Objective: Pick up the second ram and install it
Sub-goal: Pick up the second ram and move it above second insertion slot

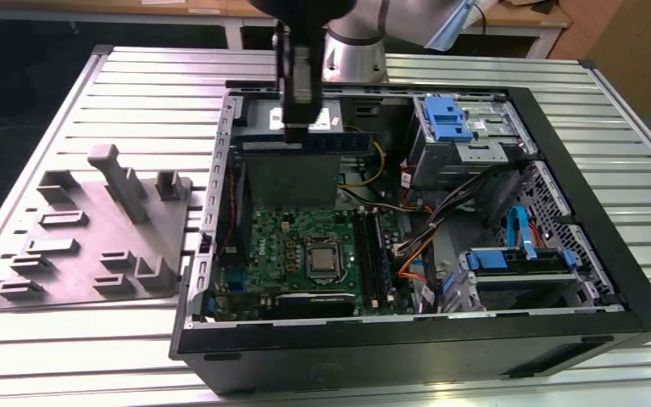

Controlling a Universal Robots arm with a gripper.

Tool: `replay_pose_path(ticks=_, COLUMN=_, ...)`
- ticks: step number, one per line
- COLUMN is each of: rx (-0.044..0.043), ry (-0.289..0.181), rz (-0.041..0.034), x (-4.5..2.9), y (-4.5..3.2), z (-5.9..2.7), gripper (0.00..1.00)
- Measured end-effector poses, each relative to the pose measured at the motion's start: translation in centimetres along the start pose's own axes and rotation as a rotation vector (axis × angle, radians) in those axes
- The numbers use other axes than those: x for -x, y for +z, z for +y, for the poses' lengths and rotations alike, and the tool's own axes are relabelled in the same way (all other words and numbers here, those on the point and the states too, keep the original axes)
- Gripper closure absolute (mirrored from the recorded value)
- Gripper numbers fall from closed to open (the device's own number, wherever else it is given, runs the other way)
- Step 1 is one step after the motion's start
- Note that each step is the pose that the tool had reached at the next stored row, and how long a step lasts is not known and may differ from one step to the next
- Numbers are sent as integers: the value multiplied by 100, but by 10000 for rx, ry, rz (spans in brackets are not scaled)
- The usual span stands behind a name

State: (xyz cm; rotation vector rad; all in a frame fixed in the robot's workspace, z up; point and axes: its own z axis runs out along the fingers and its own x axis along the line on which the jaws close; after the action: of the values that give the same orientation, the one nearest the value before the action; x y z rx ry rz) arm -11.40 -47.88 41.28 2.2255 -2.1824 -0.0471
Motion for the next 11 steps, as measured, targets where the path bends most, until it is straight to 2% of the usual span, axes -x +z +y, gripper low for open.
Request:
replay_pose_path(ticks=6, rx=12, ry=0, rz=-1, x=-5, y=23, z=-270, gripper=88)
replay_pose_path(ticks=8, rx=13, ry=0, rz=-2, x=-7, y=24, z=-302, gripper=88)
replay_pose_path(ticks=11, rx=15, ry=0, rz=-8, x=-6, y=24, z=-302, gripper=88)
